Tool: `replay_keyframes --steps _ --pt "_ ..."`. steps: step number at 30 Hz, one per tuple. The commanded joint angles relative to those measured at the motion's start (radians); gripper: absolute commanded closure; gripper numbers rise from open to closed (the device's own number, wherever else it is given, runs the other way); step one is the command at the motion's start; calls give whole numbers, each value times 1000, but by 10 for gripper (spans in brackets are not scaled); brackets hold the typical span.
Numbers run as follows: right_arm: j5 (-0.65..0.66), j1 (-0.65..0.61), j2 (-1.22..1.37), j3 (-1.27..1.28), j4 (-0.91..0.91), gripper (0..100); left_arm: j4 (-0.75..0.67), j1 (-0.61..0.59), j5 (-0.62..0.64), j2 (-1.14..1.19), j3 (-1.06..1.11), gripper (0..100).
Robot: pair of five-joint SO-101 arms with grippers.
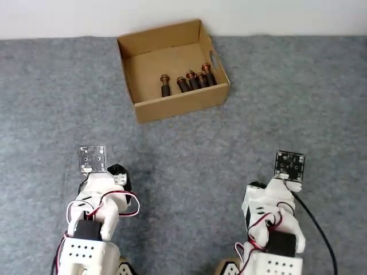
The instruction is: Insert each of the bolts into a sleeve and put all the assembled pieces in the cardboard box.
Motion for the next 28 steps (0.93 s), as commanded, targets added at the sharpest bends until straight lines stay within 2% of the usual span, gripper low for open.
replay_keyframes --steps 1,28 --pt "-3 4 -30 12 28 990 2 -3 11 -11 -5 993" --pt "-6 10 -24 92 143 990 2 -3 11 -11 -5 993"
